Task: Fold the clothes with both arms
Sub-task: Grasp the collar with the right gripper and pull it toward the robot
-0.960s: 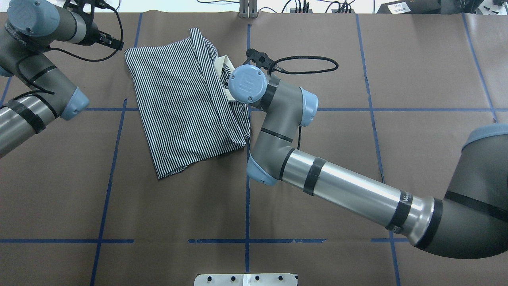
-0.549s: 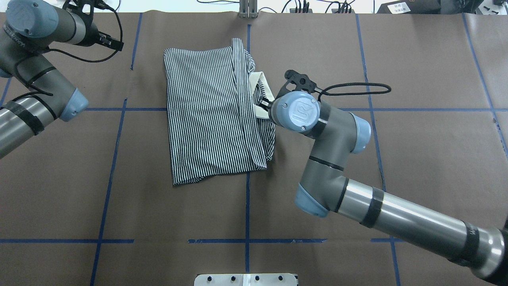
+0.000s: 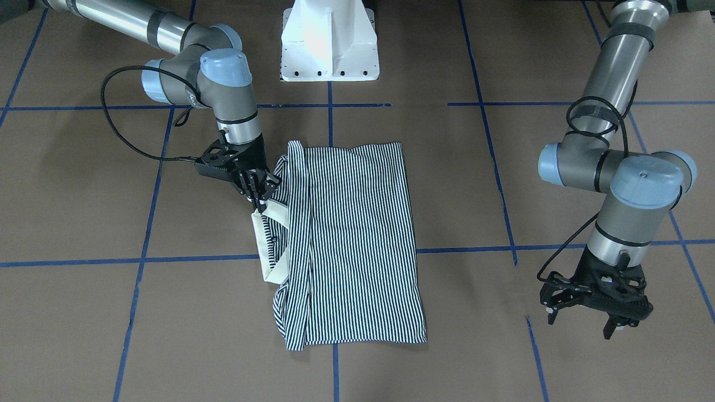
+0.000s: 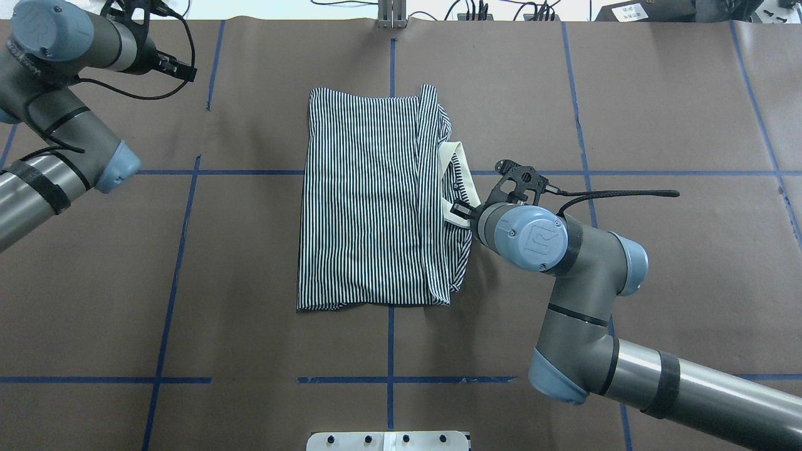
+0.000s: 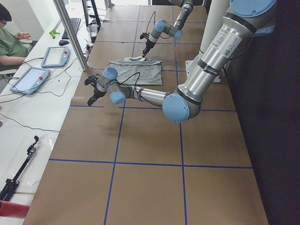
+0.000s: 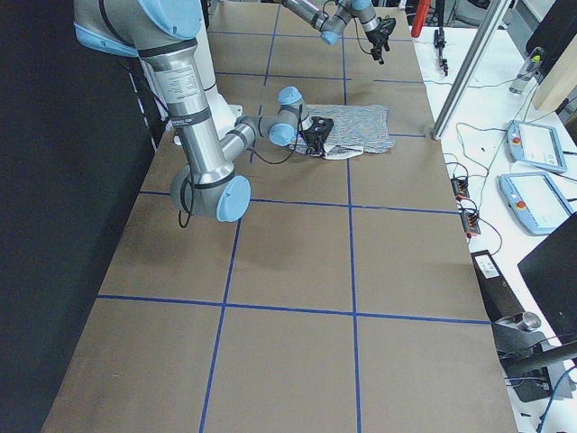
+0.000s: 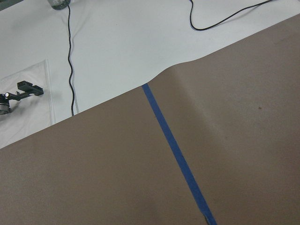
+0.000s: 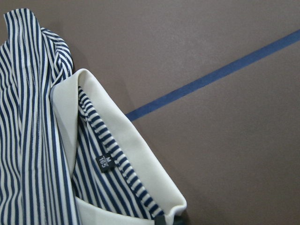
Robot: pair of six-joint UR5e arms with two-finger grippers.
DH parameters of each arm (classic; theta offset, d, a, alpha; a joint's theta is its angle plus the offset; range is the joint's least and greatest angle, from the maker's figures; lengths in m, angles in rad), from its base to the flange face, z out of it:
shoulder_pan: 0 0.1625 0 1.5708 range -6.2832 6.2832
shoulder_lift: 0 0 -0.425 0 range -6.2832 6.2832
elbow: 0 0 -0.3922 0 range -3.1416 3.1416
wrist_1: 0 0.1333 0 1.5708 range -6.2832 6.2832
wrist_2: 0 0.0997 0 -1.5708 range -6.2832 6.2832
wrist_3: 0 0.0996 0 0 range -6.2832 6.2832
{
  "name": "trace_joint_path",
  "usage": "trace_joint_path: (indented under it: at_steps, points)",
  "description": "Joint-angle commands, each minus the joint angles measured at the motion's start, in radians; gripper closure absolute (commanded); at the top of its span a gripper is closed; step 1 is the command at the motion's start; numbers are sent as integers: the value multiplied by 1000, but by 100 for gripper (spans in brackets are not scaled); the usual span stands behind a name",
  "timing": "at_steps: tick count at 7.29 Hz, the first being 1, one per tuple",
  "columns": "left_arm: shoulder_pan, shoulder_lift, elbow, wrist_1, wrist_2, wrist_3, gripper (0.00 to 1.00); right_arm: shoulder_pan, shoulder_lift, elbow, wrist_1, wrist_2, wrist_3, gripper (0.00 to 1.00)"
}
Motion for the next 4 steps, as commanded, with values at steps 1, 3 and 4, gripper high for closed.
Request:
trace_joint_path:
  at_steps: [1, 3, 4]
  points:
    - [0, 2, -8, 0, 0, 0, 0, 2, -16, 41, -8, 10, -7, 21]
    - [0, 2, -11, 2, 0, 0, 0, 7, -3, 126, -173, 39, -138, 0]
    - [0, 2, -13, 2, 0, 0, 0, -1, 22, 150, -258, 41, -200, 0]
